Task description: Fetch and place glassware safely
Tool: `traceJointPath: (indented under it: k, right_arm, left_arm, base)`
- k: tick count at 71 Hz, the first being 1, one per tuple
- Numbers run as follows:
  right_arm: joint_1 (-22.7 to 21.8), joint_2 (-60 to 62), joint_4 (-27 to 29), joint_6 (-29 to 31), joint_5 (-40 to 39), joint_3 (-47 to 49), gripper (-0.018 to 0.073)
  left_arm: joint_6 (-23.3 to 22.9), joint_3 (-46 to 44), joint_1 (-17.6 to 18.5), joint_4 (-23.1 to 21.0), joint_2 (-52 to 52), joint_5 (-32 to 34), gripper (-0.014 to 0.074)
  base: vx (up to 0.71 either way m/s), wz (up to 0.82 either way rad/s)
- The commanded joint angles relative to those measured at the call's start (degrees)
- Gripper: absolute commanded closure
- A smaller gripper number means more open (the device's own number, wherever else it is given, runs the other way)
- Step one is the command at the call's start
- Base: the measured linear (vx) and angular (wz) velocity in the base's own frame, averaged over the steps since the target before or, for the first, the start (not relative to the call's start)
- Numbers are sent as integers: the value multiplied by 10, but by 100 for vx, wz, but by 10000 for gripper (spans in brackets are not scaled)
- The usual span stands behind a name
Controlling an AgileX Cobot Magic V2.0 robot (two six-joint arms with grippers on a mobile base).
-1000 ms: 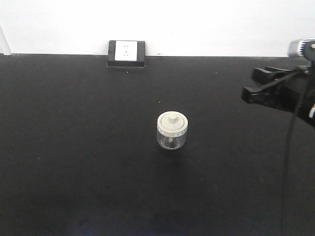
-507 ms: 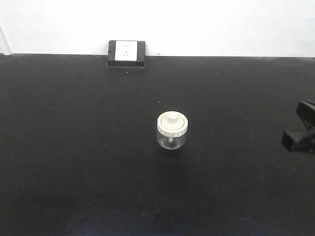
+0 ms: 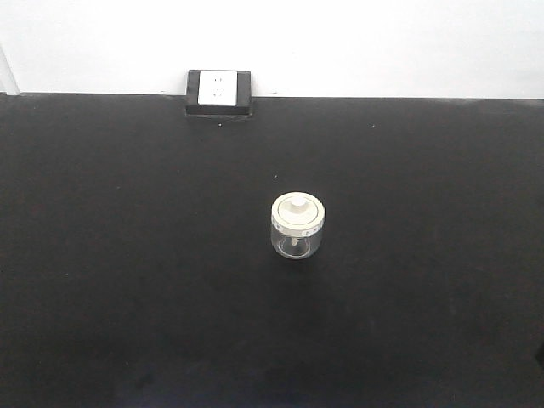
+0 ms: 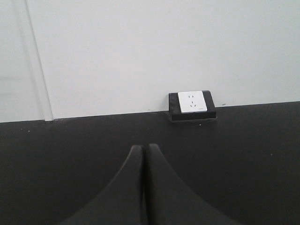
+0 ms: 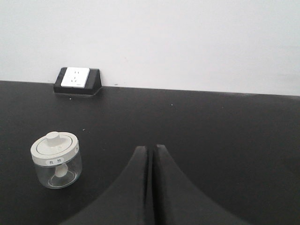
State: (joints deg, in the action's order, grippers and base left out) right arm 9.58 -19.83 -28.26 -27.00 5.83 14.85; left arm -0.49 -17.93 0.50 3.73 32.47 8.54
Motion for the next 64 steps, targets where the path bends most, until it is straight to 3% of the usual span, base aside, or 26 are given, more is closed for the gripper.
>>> traceJointPath:
  k: [1, 64]
  right_arm:
    - [-2, 24, -7, 6, -33, 0, 563]
    - [-2, 35, -7, 6, -29, -6, 563]
  left_arm:
    - [-5, -15, 3, -4, 3, 40, 603]
    - [-5, -15, 3, -4, 3, 40, 603]
  base:
    - [0, 0]
    - [0, 0]
